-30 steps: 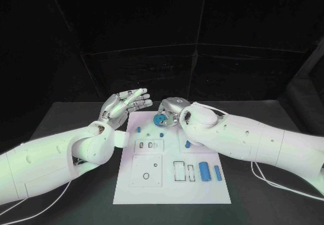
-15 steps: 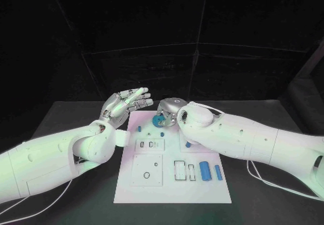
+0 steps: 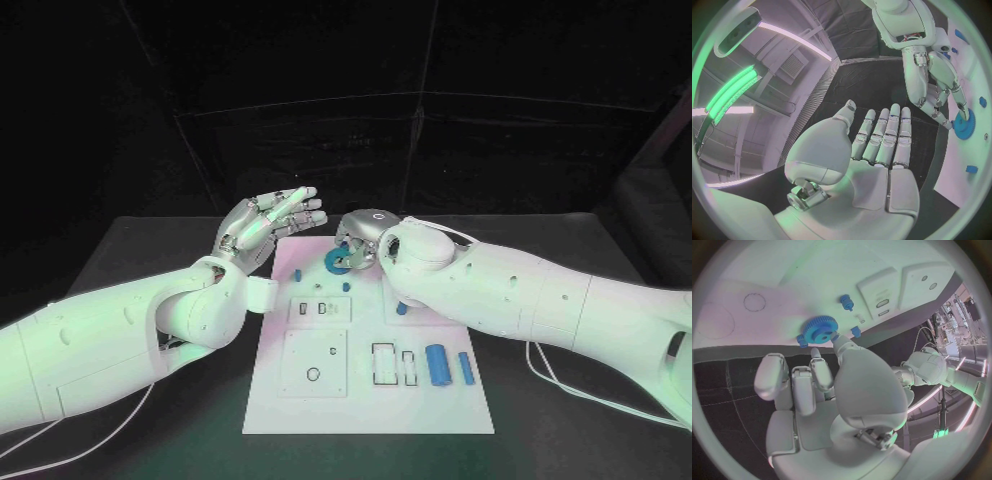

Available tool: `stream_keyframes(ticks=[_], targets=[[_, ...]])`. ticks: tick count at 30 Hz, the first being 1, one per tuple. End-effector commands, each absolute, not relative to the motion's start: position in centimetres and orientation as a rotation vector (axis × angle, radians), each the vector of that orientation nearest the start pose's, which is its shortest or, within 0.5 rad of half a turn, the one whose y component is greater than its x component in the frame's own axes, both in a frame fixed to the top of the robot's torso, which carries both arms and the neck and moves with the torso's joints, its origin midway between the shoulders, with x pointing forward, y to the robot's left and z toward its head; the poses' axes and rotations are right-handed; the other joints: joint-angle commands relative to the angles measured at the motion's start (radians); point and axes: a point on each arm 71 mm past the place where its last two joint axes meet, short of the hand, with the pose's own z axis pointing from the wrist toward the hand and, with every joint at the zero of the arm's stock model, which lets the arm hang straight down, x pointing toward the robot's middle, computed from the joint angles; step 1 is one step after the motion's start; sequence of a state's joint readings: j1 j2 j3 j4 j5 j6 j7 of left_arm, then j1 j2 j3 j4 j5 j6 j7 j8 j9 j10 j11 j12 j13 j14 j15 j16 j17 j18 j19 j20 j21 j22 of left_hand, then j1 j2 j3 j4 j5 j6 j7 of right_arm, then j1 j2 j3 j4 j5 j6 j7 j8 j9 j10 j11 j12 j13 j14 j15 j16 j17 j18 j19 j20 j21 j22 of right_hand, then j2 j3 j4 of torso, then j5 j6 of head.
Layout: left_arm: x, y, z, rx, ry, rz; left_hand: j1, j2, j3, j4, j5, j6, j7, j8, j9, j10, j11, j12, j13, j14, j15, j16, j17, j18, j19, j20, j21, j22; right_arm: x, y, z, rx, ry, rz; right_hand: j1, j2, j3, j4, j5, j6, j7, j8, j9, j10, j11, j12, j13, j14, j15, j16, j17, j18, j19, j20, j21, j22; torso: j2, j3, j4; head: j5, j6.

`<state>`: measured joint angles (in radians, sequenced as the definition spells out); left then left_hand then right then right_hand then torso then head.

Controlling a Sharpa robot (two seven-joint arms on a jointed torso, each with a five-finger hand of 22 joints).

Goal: Assemble the parts on the task board

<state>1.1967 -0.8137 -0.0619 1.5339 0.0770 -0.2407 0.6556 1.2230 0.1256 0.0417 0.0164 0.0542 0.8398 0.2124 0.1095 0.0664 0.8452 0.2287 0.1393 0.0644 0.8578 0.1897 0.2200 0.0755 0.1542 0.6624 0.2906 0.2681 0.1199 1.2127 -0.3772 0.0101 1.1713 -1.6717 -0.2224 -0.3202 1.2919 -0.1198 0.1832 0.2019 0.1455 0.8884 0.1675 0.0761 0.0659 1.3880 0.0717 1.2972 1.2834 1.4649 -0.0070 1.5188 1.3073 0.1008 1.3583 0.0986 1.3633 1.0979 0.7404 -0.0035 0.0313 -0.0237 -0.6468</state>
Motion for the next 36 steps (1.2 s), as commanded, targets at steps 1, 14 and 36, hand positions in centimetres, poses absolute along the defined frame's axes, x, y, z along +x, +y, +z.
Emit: stream_keyframes(ticks=[1, 14, 36], targets=[[48.3, 19.2, -16.8, -1.03, 1.202, -1.8, 0.004, 0.005, 0.0, -0.008, 0.003, 0.003, 0.069, -0.006, -0.001, 0.002, 0.003, -0.003, -0.001, 0.007, 0.002, -0.006, -0.002, 0.016, 0.005, -0.001, 0.003, -0.001, 53.9, -6.0, -17.9, -0.266, 1.652, 0.476, -0.053, 0.0, -0.047, 0.044, 0.028, -0.003, 0.002, -0.004, 0.002, 0.0, 0.009, -0.001, 0.005, 0.084, 0.01, 0.008, 0.157, -0.01, -0.002, 0.009, 0.008, 0.001, 0.0, 0.0004, -0.0008, 0.001, 0.001], [48.3, 19.3, -16.8, -1.033, 1.205, -1.794, 0.004, 0.006, 0.001, -0.009, 0.003, 0.004, 0.069, -0.007, 0.0, 0.004, 0.002, -0.003, -0.001, 0.007, 0.002, -0.007, -0.002, 0.016, 0.006, -0.001, 0.003, -0.002, 53.9, -6.8, -18.1, -0.24, 1.683, 0.489, -0.073, 0.031, -0.107, 0.079, 0.085, 0.025, -0.004, 0.005, 0.006, 0.011, 0.005, 0.018, 0.027, 0.085, 0.007, 0.012, 0.166, -0.012, 0.001, 0.008, 0.014, 0.011, 0.0, 0.0003, -0.002, -0.001, 0.001], [48.4, 20.1, -16.9, -1.035, 1.193, -1.775, 0.004, 0.006, 0.001, -0.01, 0.003, 0.005, 0.069, -0.007, 0.0, 0.004, 0.002, -0.003, -0.001, 0.008, 0.002, -0.008, -0.002, 0.016, 0.006, -0.001, 0.003, -0.003, 53.4, -21.3, -16.1, 0.258, 1.481, 0.86, 0.107, 0.059, -0.111, -0.035, 0.109, 0.051, -0.01, 0.01, 0.005, 0.014, -0.003, 0.022, 0.04, 0.085, 0.0, 0.012, 0.168, -0.014, 0.003, 0.001, 0.02, 0.023, -0.003, 0.002, -0.0212, -0.01, 0.014]])
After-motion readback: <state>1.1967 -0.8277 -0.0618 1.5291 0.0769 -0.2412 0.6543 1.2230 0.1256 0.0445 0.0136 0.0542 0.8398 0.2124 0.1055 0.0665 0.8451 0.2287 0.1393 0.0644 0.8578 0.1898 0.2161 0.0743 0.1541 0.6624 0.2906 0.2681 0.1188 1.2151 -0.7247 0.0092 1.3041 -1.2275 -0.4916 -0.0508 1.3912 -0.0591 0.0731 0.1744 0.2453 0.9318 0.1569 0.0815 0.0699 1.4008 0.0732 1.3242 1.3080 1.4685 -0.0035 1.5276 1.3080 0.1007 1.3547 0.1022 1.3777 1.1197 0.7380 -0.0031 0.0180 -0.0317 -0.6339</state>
